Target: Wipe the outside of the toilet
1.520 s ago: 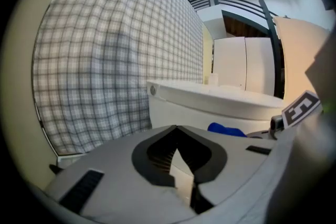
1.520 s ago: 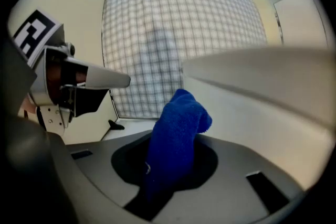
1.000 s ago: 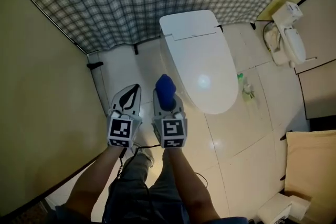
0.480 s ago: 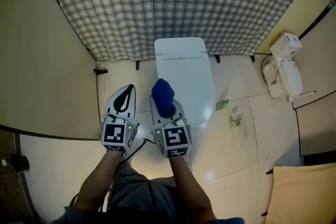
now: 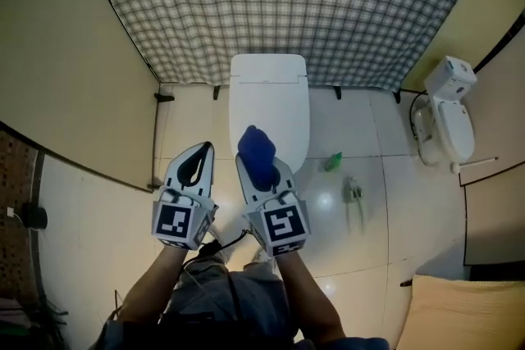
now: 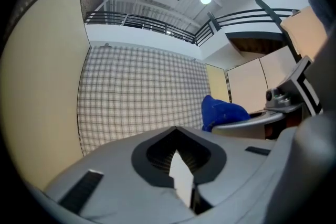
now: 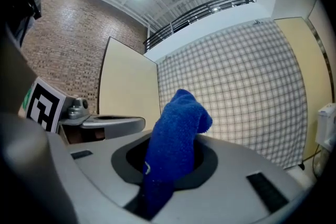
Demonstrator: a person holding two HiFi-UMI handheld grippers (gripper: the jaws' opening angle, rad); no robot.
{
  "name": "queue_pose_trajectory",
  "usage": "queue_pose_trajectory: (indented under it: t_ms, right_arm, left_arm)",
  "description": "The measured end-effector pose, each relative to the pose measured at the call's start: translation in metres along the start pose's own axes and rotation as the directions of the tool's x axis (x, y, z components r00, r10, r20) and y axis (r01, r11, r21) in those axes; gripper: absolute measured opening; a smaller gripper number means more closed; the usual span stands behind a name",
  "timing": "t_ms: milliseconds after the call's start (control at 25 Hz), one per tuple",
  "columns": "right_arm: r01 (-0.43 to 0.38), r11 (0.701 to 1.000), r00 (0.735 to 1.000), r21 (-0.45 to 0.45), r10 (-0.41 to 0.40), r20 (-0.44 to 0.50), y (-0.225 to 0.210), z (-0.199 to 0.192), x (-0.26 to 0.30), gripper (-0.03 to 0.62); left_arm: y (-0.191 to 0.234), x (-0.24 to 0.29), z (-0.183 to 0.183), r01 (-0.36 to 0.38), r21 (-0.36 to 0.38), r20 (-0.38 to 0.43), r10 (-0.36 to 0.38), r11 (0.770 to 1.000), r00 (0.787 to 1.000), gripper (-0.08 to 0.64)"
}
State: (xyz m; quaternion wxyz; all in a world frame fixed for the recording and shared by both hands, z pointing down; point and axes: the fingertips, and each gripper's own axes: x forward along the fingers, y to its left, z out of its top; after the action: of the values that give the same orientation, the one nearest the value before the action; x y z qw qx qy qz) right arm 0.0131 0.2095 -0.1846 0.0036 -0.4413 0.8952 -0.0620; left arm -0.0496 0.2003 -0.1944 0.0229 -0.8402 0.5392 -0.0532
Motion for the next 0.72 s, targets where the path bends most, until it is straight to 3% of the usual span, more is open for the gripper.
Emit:
queue_pose_trajectory:
  t_ms: [320, 520, 720]
  right_arm:
    - [0.015, 0.999, 1.000, -0.032, -0.015, 0.018, 0.007, 0.009, -0.042, 0.071]
    - [0.041, 0.998, 0.999, -0.043, -0.039, 0.028, 0.011, 0.016, -0.046, 0.071]
    - [0.070, 0.996, 0.998, -0.050, -0.070, -0.003, 0.035, 0.049, -0.043, 0.071]
  left_arm:
    - [-0.032, -0.023, 0.014, 0.015, 0.009, -0.013, -0.015, 1.000, 1.000, 0.011]
    - [-0.028, -0.027, 0.017, 0.031, 0.002, -0.013, -0.031, 1.000, 0.999, 0.011]
    - [-0.011, -0.040, 0.048, 0.058, -0.037, -0.019, -0.059, 0.998, 0.998, 0.011]
